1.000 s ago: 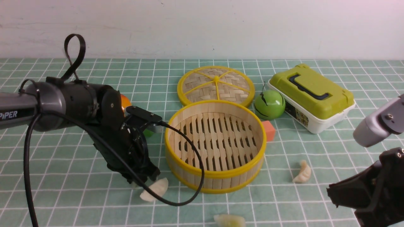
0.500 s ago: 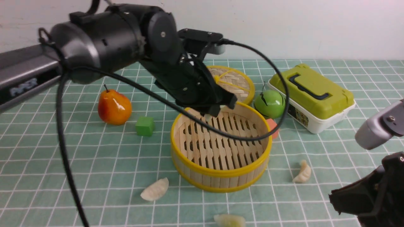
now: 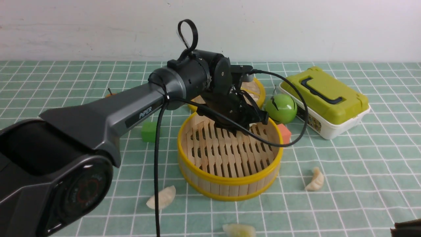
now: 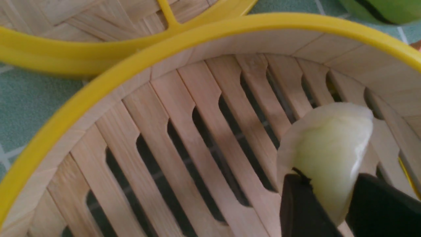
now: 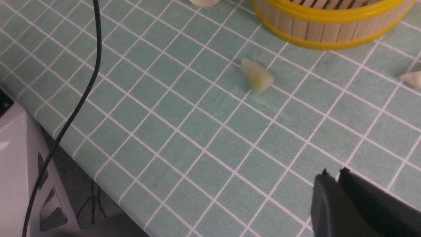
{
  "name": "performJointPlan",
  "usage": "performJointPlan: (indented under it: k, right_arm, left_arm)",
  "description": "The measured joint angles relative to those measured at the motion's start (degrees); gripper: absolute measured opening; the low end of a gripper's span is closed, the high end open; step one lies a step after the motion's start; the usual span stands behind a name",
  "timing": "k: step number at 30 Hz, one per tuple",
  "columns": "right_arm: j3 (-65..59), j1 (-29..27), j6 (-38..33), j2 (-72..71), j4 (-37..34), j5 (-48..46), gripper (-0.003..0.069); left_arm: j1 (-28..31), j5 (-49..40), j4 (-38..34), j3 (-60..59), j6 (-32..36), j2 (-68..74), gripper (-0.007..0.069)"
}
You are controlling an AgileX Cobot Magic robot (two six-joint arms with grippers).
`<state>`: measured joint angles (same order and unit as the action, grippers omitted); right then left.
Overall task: Put the dumplings into the steamer on the table with the blue tablecloth.
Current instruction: 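Place the dumpling into the bamboo steamer basket with the left gripper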
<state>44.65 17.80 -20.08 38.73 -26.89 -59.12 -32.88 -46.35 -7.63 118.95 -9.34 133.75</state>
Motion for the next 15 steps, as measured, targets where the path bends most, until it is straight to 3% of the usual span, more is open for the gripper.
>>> performJointPlan:
  k: [7, 15]
  right_arm:
    - [0.0, 0.0, 0.3, -0.6, 1.4, 1.0, 0.0046]
    - [0.0, 0.0, 0.3, -0.6, 1.4, 6.1, 0.0061]
  left_arm:
    - [0.0, -2.0, 2.3, 0.4, 0.3, 0.0, 0.0474]
    - [0.0, -12.6, 4.5, 0.5, 0.2, -4.7, 0.0502]
